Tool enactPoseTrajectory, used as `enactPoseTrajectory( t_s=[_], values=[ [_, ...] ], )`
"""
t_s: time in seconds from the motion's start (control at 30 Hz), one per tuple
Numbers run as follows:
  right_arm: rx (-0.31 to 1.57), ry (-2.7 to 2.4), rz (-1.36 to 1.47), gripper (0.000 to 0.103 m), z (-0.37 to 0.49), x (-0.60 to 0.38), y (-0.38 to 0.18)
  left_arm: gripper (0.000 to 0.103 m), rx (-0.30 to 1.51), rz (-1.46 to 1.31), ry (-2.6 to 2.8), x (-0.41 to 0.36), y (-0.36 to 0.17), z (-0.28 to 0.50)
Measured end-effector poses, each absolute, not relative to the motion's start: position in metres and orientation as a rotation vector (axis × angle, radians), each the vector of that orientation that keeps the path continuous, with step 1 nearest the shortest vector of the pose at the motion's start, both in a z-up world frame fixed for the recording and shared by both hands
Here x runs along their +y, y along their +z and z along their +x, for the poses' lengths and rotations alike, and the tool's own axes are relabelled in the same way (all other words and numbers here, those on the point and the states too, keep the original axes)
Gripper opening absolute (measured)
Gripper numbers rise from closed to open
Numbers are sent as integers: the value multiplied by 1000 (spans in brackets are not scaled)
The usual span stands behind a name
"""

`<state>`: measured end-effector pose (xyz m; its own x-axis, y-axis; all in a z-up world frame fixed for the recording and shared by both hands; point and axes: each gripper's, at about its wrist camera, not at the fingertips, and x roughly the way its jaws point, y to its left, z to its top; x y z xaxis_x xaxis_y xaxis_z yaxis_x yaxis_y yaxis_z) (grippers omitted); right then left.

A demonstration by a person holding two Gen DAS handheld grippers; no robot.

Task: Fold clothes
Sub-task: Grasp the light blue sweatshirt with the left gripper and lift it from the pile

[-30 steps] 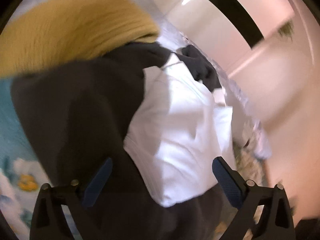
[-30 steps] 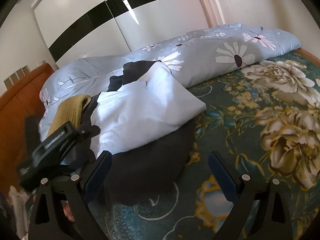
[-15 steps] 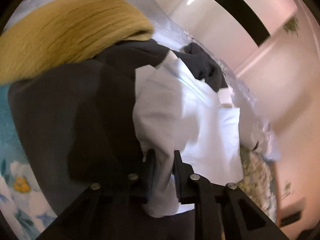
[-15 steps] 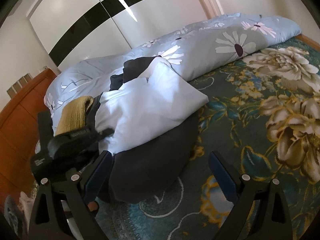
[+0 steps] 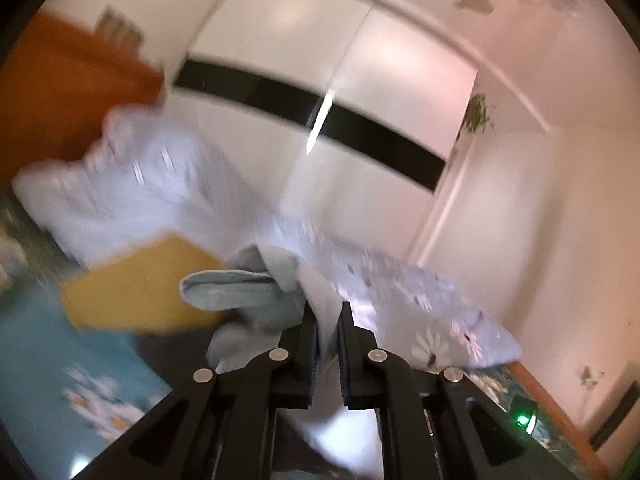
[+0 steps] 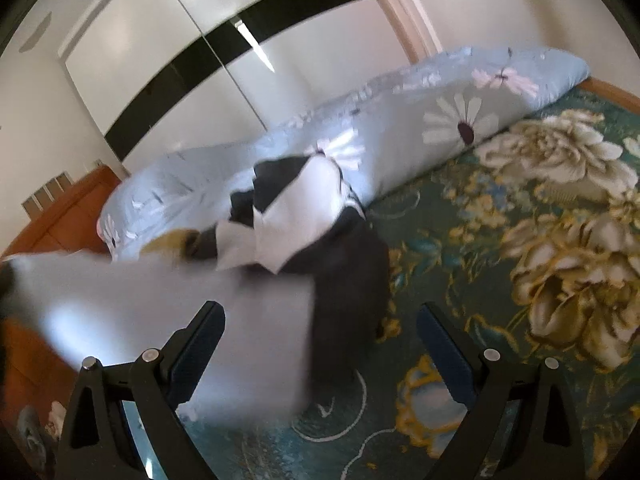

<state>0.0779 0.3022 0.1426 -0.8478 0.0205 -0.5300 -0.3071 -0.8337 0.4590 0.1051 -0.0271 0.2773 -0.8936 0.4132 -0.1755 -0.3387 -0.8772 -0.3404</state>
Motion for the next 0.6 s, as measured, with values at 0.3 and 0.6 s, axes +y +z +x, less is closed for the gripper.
enactPoseTrajectory(
  t_s=[0.3, 0.6],
  values=[
    [674, 2851, -730, 97, 86, 264, 167, 9, 5, -455, 2801, -14, 301, 123],
    [606, 2891, -751, 97, 84, 250, 168, 9, -120, -1009, 2645, 10, 157, 115]
  ],
)
